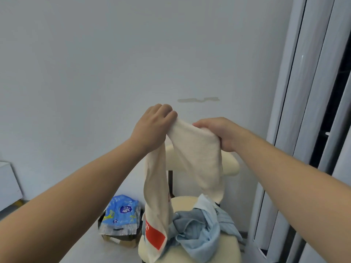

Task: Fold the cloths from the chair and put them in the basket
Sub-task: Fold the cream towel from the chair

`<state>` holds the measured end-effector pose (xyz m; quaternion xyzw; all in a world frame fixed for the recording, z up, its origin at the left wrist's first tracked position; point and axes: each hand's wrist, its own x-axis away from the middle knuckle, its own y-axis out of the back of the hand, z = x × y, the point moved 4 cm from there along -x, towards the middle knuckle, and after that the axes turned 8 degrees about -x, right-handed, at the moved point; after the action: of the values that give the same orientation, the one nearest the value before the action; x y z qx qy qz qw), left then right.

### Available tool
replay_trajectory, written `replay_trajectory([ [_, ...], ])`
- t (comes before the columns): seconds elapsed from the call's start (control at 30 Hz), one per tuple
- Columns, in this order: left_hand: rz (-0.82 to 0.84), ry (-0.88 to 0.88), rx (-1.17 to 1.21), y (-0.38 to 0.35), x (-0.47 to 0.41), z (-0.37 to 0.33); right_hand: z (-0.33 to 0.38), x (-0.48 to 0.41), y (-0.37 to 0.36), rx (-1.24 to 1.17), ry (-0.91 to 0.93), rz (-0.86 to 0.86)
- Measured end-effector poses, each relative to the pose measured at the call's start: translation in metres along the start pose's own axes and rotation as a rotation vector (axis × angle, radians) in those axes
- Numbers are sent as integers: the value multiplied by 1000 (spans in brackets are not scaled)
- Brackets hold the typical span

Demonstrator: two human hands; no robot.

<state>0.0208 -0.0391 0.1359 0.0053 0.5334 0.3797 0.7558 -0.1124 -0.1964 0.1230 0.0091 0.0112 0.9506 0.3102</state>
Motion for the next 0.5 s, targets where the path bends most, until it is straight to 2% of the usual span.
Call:
replay_trajectory([
  [0.2, 167, 193, 16, 10, -16, 18, 45, 4, -3, 316, 259, -76],
  [0.3, 314, 250, 60, 8, -15, 17, 57, 8, -7, 345, 382, -129],
  [0.43, 506, 318, 131, 6, -11, 8, 64, 9, -16, 312, 409, -153],
  [0.5, 566, 403, 291, 4, -7, 4, 66, 11, -21, 328, 387, -159],
])
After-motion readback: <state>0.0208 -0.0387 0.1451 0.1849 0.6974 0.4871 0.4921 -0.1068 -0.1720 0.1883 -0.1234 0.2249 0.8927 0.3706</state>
